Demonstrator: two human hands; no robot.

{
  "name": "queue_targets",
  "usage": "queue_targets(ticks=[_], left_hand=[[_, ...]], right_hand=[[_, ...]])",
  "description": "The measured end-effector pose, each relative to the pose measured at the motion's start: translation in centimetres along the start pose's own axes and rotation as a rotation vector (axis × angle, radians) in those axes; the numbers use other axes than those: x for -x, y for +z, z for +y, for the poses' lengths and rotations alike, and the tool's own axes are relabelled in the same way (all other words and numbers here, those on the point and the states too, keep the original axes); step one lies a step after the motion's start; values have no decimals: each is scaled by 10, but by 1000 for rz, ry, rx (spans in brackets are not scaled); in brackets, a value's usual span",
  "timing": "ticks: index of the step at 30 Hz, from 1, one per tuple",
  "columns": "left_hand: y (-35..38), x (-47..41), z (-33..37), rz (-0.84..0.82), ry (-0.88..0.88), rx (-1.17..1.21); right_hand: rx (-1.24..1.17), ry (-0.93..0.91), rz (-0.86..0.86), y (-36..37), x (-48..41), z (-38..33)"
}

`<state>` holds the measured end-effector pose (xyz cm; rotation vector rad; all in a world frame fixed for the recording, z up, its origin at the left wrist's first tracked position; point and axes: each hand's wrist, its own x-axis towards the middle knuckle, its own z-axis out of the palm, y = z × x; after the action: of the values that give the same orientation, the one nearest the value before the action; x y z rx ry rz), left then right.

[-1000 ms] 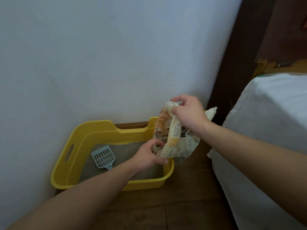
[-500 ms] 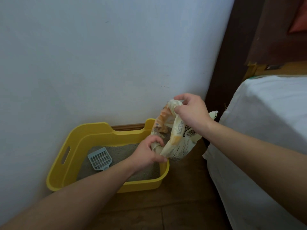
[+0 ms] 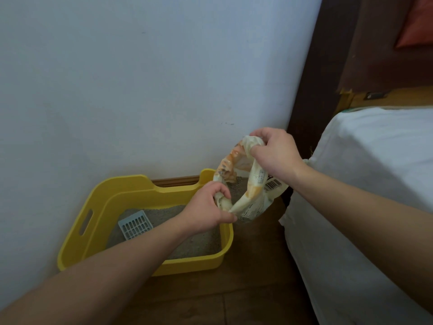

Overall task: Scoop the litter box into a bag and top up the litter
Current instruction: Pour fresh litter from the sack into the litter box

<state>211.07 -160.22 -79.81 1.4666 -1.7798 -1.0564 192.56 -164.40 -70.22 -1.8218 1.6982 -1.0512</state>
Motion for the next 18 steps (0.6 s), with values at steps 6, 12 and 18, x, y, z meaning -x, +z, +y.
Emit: queue_targets(ticks=[6, 12, 18], left_hand=[[2, -1, 11, 12, -14, -73], [4, -10, 22, 2, 11, -175], [11, -21, 24, -39, 4, -223]], right_hand=[[152, -54, -8, -6, -1, 9], [268, -115, -23, -10, 1, 13], [270, -53, -37, -10, 4, 27]])
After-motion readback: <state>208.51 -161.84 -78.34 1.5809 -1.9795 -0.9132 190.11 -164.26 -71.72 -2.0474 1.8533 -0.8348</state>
